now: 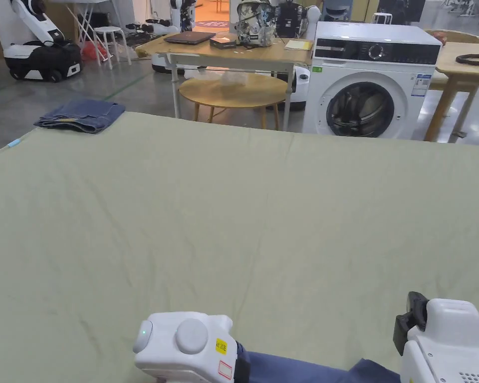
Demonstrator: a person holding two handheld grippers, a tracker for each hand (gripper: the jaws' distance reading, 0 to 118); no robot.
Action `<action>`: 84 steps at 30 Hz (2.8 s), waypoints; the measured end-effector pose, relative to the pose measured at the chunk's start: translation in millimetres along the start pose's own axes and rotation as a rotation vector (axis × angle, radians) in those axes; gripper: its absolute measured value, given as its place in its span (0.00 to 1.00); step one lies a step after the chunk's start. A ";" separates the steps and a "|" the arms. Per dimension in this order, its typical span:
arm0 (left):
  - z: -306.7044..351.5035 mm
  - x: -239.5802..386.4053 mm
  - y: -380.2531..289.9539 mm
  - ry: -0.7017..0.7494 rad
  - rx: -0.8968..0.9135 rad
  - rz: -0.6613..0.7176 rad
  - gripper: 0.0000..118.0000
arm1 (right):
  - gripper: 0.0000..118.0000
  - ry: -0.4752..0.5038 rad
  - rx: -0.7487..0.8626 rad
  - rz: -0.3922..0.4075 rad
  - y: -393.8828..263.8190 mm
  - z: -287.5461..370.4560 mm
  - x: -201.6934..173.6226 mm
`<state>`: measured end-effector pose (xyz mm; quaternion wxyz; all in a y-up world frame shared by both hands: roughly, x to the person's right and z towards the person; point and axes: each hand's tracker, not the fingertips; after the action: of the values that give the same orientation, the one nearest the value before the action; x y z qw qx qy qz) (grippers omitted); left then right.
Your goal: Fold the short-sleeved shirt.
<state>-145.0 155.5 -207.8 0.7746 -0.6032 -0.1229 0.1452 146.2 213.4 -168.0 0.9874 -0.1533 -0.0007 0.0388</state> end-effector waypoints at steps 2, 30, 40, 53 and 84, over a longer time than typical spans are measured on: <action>2.3 2.0 -0.8 -0.007 0.005 -0.002 0.17 | 0.00 -0.002 -0.003 0.004 -1.3 0.3 0.3; 20.7 -21.0 -23.9 -0.389 0.005 -0.012 0.06 | 0.00 -0.004 -0.013 0.004 -5.7 7.9 6.1; -10.8 -0.5 -32.6 -0.386 -0.011 -0.016 0.05 | 0.00 -0.010 -0.033 -0.021 -10.1 6.5 11.5; 38.6 -20.5 -23.4 -0.460 0.070 -0.072 0.05 | 0.00 -0.013 -0.015 -0.032 -6.3 8.9 13.9; 12.4 -175.1 -28.5 -0.628 0.144 0.167 0.05 | 0.00 0.020 -0.004 -0.036 -0.4 3.9 -5.5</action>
<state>-309.8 94.7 -179.9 0.7248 -0.4807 -0.2952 0.3956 140.7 213.8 -164.1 0.9876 -0.1557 0.0064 0.0193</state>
